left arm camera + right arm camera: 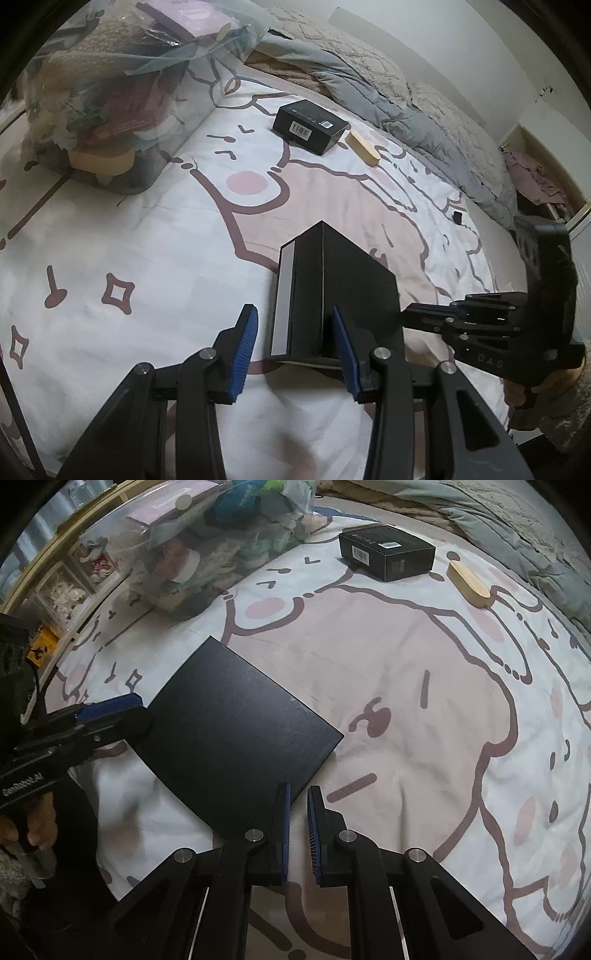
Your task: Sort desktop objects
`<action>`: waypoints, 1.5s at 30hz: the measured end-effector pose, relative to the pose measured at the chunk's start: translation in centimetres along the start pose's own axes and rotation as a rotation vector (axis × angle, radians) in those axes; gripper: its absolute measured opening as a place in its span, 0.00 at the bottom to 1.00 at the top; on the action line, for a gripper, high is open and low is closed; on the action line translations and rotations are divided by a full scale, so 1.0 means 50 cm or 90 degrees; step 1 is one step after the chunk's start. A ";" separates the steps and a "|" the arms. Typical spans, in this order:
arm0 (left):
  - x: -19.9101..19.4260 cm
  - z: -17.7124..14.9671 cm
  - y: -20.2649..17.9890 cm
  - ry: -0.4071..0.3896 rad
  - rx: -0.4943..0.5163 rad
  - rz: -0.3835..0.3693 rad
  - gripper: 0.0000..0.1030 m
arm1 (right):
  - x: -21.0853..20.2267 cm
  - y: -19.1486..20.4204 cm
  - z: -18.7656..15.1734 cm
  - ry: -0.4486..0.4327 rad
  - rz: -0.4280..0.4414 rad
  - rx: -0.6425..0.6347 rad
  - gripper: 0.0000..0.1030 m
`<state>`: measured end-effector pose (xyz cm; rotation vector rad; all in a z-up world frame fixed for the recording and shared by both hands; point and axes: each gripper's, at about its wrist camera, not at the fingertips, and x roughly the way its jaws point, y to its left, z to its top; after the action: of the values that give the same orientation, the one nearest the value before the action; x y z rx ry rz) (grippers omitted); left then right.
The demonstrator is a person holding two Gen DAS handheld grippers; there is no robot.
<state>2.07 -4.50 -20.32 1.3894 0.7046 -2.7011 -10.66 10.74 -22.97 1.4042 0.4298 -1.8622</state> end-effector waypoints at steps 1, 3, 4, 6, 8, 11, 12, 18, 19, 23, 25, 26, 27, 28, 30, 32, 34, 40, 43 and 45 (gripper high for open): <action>0.000 0.001 -0.001 0.000 0.001 -0.002 0.40 | 0.000 -0.002 0.000 0.001 0.000 0.001 0.11; -0.002 0.002 -0.004 -0.002 0.004 -0.009 0.40 | 0.001 -0.005 -0.002 0.003 0.000 0.005 0.11; -0.004 0.002 -0.006 -0.003 0.005 -0.012 0.40 | 0.002 -0.006 -0.002 0.004 -0.002 0.006 0.11; -0.008 0.003 -0.010 -0.006 0.007 -0.020 0.40 | 0.002 -0.010 -0.005 0.007 -0.007 0.008 0.11; -0.016 0.005 -0.014 -0.012 0.007 -0.032 0.44 | 0.005 -0.017 -0.008 0.013 -0.015 0.017 0.11; -0.028 0.010 -0.014 -0.025 0.005 -0.025 0.44 | 0.053 -0.033 -0.028 0.093 -0.077 0.023 0.11; -0.032 0.012 -0.011 -0.028 -0.001 -0.028 0.44 | 0.073 -0.040 -0.041 0.112 -0.078 0.030 0.11; -0.035 0.018 0.012 -0.031 -0.032 -0.029 0.44 | 0.029 -0.058 -0.025 0.068 -0.056 0.070 0.11; -0.031 0.019 0.013 -0.027 -0.036 -0.031 0.44 | 0.012 -0.059 -0.017 0.047 -0.045 0.078 0.11; -0.021 0.017 0.003 -0.023 -0.022 -0.026 0.44 | -0.048 -0.034 0.021 -0.030 0.011 0.076 0.11; -0.016 0.015 -0.006 -0.026 -0.004 -0.016 0.44 | -0.055 -0.012 0.032 -0.039 0.022 0.057 0.11; -0.014 0.015 -0.008 -0.027 0.003 -0.010 0.44 | -0.054 -0.001 0.034 -0.040 0.029 0.047 0.11; -0.010 0.014 -0.012 -0.028 0.013 -0.003 0.44 | -0.051 0.008 0.037 -0.040 0.036 0.041 0.11; -0.008 0.014 -0.015 -0.029 0.021 0.001 0.41 | -0.047 0.015 0.040 -0.039 0.040 0.038 0.11; -0.003 0.013 -0.016 -0.028 0.026 0.007 0.40 | -0.032 0.027 0.044 -0.036 0.053 0.029 0.11; 0.004 0.011 -0.015 -0.024 0.022 0.006 0.40 | -0.024 0.040 0.049 -0.041 0.057 0.016 0.11; 0.007 0.012 -0.016 -0.020 0.020 0.005 0.40 | -0.021 0.051 0.043 -0.059 0.055 -0.004 0.11; 0.007 0.010 -0.017 -0.019 0.017 0.003 0.40 | -0.012 0.045 0.019 -0.100 0.040 -0.039 0.11; 0.001 0.010 -0.018 -0.023 0.018 0.002 0.40 | -0.009 0.047 0.016 -0.100 0.032 -0.050 0.11; -0.005 0.011 -0.019 -0.029 0.019 -0.002 0.40 | -0.008 0.046 0.018 -0.094 0.030 -0.050 0.11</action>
<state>1.59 -3.90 -19.48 1.3301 0.6665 -2.7461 -9.53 8.80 -21.91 1.2064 0.3877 -1.8753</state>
